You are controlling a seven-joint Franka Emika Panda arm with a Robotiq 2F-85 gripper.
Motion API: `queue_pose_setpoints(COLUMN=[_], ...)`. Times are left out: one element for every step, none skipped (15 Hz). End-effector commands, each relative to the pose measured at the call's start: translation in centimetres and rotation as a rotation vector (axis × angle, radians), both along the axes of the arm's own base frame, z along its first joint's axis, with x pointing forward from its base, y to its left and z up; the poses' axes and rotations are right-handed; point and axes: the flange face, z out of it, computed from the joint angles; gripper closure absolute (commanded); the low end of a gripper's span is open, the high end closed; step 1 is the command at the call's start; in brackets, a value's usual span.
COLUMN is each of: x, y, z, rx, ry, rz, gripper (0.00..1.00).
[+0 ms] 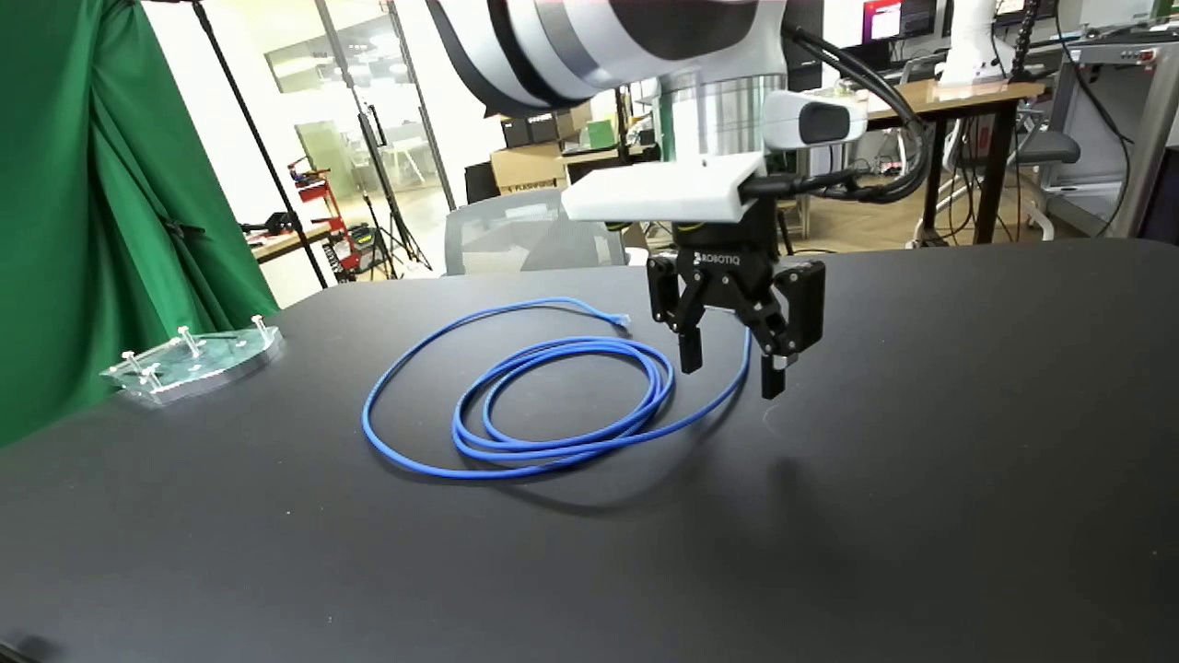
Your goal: Untangle the blue cable
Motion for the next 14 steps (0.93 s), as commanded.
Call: queue_pose_setpoints(x=[1.03, 1.04, 1.08, 1.08, 1.07, 1.04, 1.00, 0.95, 0.93, 0.88, 0.84, 0.84, 0.83, 0.83], y=[-0.09, -0.11, -0.12, -0.12, -0.13, -0.14, -0.15, -0.16, -0.17, -0.18, -0.16, -0.14, -0.13, -0.12], z=[-0.17, -0.28, -0.38, -0.48, -0.59, -0.72, -0.82, -0.93, -0.98, -1.00, -0.85, -0.64, -0.39, -0.04], rx=[-0.005, -0.004, -0.004, -0.004, -0.003, -0.003, -0.003, -0.002, -0.002, 0.000, 0.000, 0.000, -0.001, -0.003], ry=[-0.004, -0.002, -0.001, 0.000, 0.002, 0.004, 0.006, 0.008, 0.009, 0.009, 0.007, 0.003, -0.002, -0.010], rz=[-0.044, -0.047, -0.048, -0.048, -0.049, -0.049, -0.050, -0.051, -0.051, -0.052, -0.052, -0.051, -0.050, -0.049], gripper=[0.47, 0.55, 0.61, 0.67, 0.75, 0.81, 0.89, 0.95, 0.99, 1.00, 1.00, 1.00, 1.00, 1.00])
